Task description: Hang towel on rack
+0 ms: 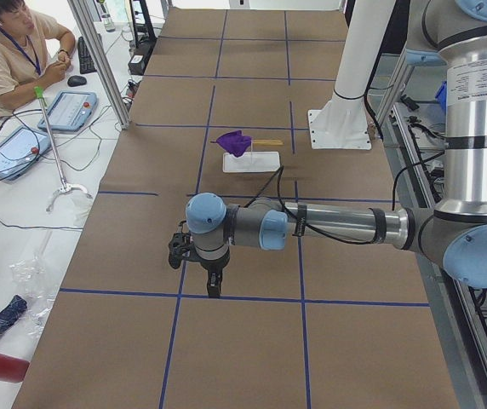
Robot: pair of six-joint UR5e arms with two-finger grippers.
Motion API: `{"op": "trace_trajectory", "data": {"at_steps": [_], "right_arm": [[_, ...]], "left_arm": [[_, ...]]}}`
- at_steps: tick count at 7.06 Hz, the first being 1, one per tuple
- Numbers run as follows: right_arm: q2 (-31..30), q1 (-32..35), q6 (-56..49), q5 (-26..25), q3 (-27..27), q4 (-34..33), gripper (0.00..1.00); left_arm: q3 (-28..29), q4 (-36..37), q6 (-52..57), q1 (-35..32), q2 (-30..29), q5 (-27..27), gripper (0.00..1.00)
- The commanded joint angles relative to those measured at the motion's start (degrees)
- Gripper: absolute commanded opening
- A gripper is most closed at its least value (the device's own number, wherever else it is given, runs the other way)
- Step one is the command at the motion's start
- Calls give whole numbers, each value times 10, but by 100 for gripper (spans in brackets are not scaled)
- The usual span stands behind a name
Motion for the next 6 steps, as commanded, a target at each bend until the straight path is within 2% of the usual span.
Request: {"op": "trace_trajectory", "data": {"at_steps": [1, 6], "right_arm": [[5, -34, 50, 0, 1, 8, 100], [-1, -38, 52, 1, 0, 17, 100]], "left_arm": [[-6, 2, -2, -6, -6, 1, 100], [-27, 0, -2, -5, -3, 5, 100]]}}
